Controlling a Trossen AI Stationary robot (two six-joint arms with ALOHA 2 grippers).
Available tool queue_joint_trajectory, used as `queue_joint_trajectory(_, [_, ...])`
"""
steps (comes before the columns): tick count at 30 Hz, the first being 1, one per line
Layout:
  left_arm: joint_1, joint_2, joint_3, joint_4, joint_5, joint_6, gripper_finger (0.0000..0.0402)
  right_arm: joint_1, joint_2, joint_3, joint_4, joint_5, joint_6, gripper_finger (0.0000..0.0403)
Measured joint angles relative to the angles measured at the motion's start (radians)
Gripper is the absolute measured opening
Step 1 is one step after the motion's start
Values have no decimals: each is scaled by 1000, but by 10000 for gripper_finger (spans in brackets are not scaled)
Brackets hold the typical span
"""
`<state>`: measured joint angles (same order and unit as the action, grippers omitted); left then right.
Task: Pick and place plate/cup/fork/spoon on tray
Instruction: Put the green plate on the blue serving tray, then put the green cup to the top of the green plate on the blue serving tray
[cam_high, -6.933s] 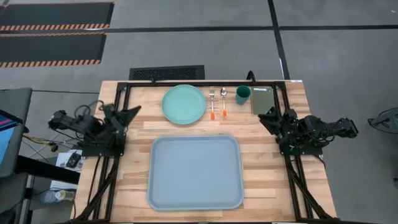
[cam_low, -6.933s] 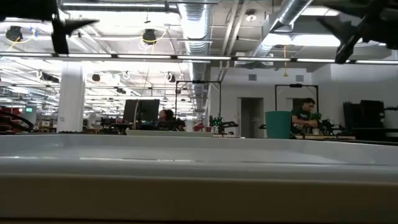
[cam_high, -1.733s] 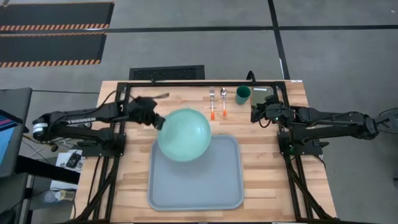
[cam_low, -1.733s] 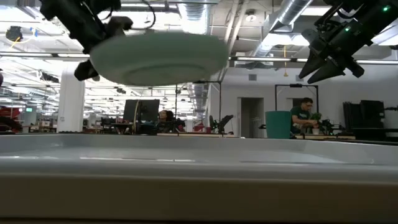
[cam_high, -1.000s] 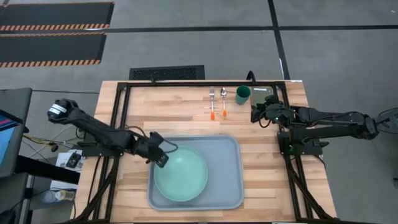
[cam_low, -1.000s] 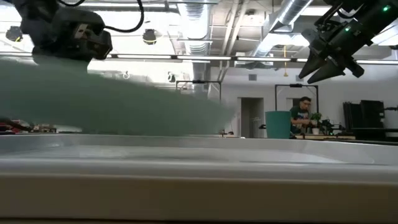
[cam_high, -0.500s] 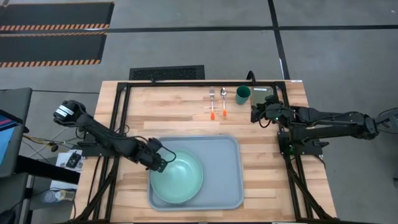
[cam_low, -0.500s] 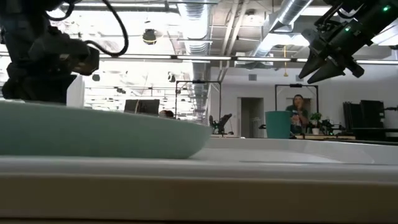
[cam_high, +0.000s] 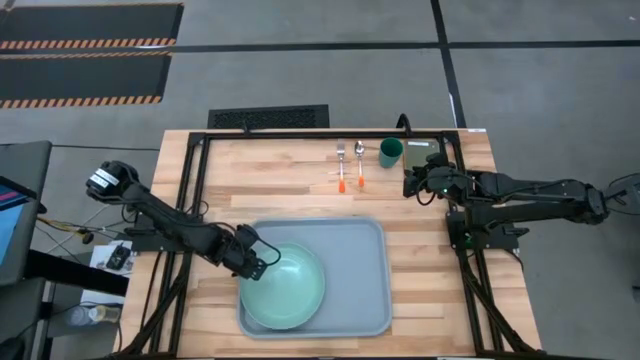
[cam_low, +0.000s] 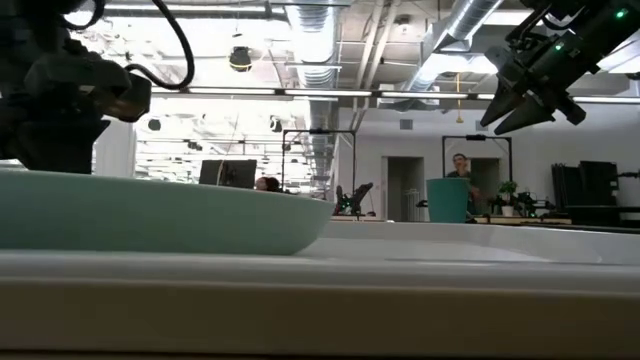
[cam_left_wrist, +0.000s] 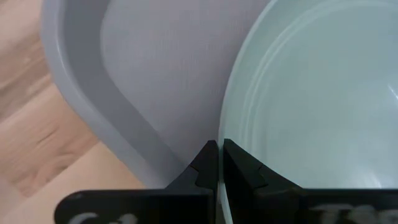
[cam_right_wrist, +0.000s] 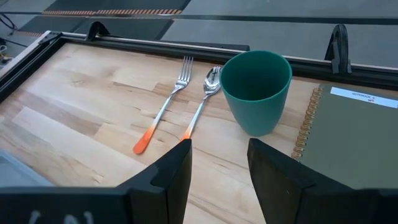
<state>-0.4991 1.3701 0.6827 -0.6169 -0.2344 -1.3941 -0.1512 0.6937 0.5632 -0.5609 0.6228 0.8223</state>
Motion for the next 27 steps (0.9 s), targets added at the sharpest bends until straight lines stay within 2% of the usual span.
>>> queue_joint_trajectory(15, [-6, 0, 0, 13, -5, 2, 8, 0, 0, 0, 0, 0, 0, 182])
queue_joint_trajectory(18, [-6, 0, 0, 16, -5, 5, 39, 0, 0, 0, 0, 0, 0, 182])
queue_joint_trajectory(27, [-4, -3, 27, 30, 13, 4, 182, 0, 0, 0, 0, 0, -8, 182])
